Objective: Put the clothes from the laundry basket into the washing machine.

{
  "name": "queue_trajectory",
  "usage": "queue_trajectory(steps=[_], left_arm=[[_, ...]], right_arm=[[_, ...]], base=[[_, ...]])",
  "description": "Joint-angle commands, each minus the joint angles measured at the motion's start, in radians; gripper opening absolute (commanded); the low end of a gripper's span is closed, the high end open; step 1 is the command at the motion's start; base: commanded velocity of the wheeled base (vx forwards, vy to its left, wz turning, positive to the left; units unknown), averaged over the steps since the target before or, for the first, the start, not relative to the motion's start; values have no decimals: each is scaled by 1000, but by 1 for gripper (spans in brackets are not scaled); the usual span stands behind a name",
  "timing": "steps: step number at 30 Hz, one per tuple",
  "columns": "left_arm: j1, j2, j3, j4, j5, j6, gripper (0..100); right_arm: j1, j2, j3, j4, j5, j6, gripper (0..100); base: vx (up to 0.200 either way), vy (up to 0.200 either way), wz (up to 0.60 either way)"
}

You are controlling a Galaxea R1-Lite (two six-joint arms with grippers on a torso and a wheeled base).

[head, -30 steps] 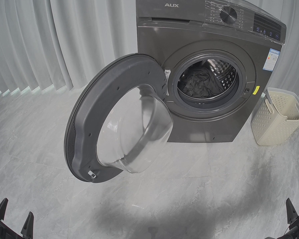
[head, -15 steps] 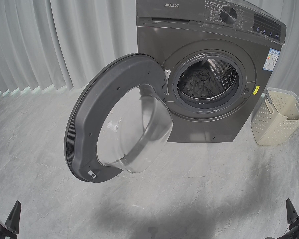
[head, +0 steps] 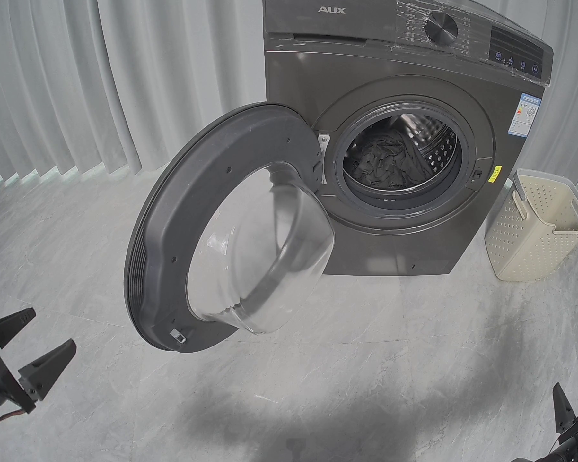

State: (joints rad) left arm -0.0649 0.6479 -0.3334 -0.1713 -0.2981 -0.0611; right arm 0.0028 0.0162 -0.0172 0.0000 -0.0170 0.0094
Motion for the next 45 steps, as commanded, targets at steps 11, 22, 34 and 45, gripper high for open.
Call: queue_trajectory(steps=[11,22,34,45], left_arm=[[-42,434,-81,-257,-75,-63,100],[-182,630,-108,-425,-62,-77,100],[-360,671,-96,-544,-35,-151,100],[-438,542,-62,-545,-27,-250,100]], right_arm=[[0,-4,17,0,0,0,100],[0,-4,17,0,0,0,100],[0,-4,17,0,0,0,100],[0,-4,17,0,0,0,100]], base=[[0,0,0],[0,0,0],[0,0,0],[0,0,0]])
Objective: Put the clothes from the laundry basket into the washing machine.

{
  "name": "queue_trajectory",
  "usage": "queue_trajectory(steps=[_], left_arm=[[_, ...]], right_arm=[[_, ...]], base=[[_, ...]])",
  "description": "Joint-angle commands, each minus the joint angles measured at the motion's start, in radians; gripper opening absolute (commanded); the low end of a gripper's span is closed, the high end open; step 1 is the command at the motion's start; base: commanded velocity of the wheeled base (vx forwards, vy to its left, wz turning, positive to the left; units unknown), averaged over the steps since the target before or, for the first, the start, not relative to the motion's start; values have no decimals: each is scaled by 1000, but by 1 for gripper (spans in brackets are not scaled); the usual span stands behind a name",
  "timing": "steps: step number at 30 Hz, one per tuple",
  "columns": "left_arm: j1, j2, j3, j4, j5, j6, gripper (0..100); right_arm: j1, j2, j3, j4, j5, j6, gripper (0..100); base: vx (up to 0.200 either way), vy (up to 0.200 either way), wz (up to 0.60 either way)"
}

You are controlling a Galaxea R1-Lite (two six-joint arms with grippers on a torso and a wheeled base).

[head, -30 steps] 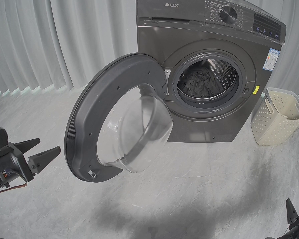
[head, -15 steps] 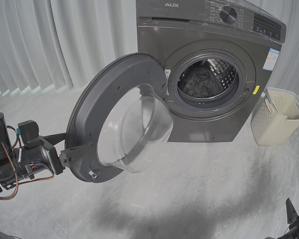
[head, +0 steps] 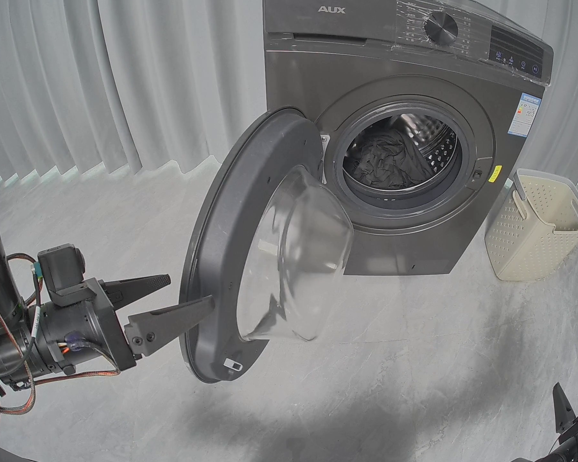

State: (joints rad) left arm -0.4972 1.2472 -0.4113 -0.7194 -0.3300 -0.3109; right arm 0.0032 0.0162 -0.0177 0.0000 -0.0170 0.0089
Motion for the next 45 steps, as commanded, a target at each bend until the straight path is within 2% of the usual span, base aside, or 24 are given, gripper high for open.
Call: queue_trajectory(steps=[1,2,4,6,8,11,16,20,25,28,29,33,40,41,45], left_arm=[[0,-63,17,6,9,-1,100],[8,-65,19,8,17,-1,100],[51,-58,16,8,63,7,100],[75,-48,9,8,98,32,100],[97,-32,8,8,117,58,100],[117,-8,5,1,120,68,100],[117,78,-27,-5,184,99,100],[101,139,-38,-12,201,110,100],[17,221,-46,-86,204,104,100],[-1,273,-57,-135,218,105,100],[-23,322,-64,-189,239,104,100],[-44,399,-89,-281,261,102,100],[-86,460,-152,-315,287,90,100],[-103,482,-170,-319,301,90,100],[-146,523,-213,-324,305,87,100]], right_arm=[[0,-4,18,0,0,0,100],[0,-4,18,0,0,0,100],[0,-4,18,0,0,0,100],[0,-5,18,0,0,0,100],[0,-4,18,0,0,0,100],[0,-5,18,-2,0,0,100],[0,-4,18,0,0,0,100],[0,-4,18,0,0,0,100],[0,-4,18,0,0,0,100],[0,-4,18,0,0,0,100],[0,-5,18,0,0,0,100],[0,-5,18,0,0,0,100],[0,-4,18,0,0,0,100],[0,-4,18,0,0,0,100],[0,-5,18,0,0,0,100]], base=[[0,0,0],[0,0,0],[0,0,0],[0,0,0],[0,0,0],[0,0,0],[0,0,0],[0,0,0],[0,0,0],[0,0,0],[0,0,0],[0,0,0],[0,0,0],[0,0,0],[0,0,0]])
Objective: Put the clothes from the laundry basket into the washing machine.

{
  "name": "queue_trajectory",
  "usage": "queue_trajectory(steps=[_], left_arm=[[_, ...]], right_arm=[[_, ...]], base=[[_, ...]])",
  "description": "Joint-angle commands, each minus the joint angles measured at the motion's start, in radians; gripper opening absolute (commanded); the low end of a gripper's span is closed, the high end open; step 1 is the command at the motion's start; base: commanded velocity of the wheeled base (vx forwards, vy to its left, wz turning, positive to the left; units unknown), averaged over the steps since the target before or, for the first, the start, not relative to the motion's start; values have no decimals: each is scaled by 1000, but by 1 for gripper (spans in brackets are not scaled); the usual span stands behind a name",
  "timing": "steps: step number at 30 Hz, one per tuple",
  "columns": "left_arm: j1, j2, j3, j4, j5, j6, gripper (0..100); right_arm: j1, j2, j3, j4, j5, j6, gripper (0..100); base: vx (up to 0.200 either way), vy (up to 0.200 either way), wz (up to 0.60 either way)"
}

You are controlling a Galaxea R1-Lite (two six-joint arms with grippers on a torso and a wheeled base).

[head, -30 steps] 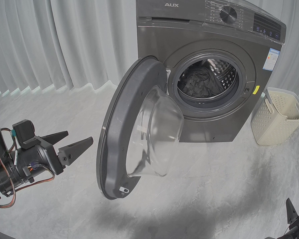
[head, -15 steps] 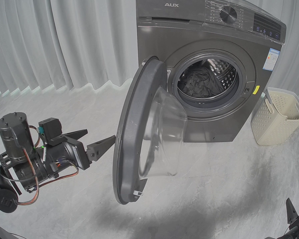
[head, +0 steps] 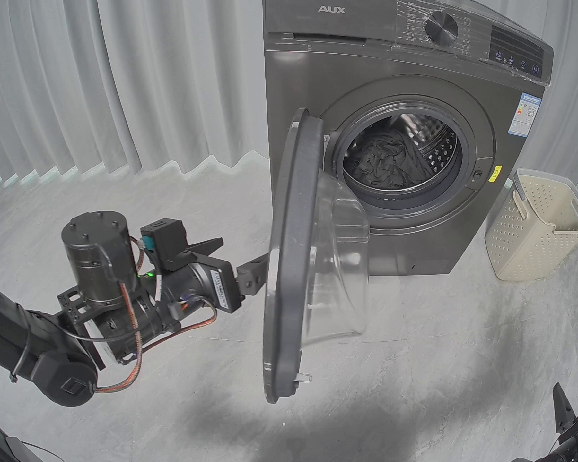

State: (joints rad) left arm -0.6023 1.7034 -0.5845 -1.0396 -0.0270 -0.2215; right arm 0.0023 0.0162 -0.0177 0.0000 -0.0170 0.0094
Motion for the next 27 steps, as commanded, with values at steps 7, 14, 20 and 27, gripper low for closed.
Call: queue_trajectory(steps=[7,14,20,27], left_arm=[[-80,130,-110,-27,19,-1,100],[-82,185,-221,-14,6,1,100],[-83,255,-302,-13,-7,1,100],[-111,303,-370,-7,-8,-2,100]], right_arm=[[1,-4,18,0,0,0,100],[1,-4,18,0,0,0,100],[1,-4,18,0,0,0,100],[1,-4,18,0,0,0,100]], base=[[0,0,0],[0,0,0],[0,0,0],[0,0,0]])
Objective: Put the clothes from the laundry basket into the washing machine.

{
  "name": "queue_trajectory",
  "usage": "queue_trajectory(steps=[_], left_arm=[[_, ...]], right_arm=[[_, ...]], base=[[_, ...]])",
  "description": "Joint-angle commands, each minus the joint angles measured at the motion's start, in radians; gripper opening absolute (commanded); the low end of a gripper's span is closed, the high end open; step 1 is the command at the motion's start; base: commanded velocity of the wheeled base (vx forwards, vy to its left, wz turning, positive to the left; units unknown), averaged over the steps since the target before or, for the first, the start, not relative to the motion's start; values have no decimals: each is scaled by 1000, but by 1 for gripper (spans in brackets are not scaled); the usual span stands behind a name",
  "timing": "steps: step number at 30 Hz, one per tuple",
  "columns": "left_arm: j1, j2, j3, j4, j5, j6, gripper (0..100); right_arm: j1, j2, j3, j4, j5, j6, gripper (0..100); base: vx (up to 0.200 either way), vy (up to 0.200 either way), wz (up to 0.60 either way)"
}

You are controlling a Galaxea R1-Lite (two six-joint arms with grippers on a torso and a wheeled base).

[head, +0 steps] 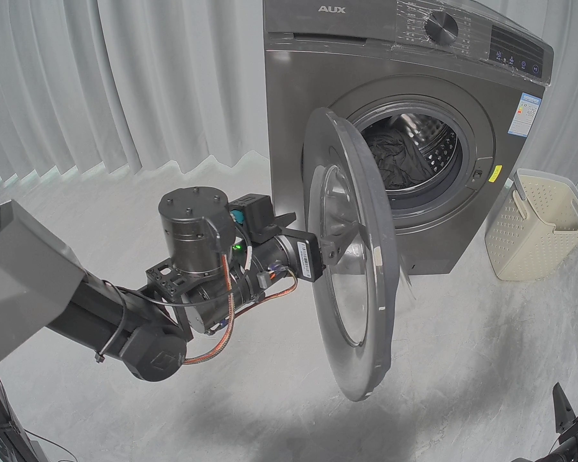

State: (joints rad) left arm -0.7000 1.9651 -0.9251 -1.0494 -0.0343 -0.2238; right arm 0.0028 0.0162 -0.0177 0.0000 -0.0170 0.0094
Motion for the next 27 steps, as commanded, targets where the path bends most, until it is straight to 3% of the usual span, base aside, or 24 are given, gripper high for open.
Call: queue_trajectory(steps=[1,19,23,26,27], left_arm=[[-16,47,-34,9,-1,0,100],[-44,184,-314,111,-23,-9,100],[-62,173,-262,104,-18,-38,100],[-69,138,-201,95,-12,-38,100],[-69,78,-123,95,-10,-38,100]], right_arm=[[0,-4,18,0,0,0,100],[0,-4,18,0,0,0,100],[0,-4,18,0,0,0,100],[0,-4,18,0,0,0,100],[0,-4,18,0,0,0,100]], base=[[0,0,0],[0,0,0],[0,0,0],[0,0,0],[0,0,0]])
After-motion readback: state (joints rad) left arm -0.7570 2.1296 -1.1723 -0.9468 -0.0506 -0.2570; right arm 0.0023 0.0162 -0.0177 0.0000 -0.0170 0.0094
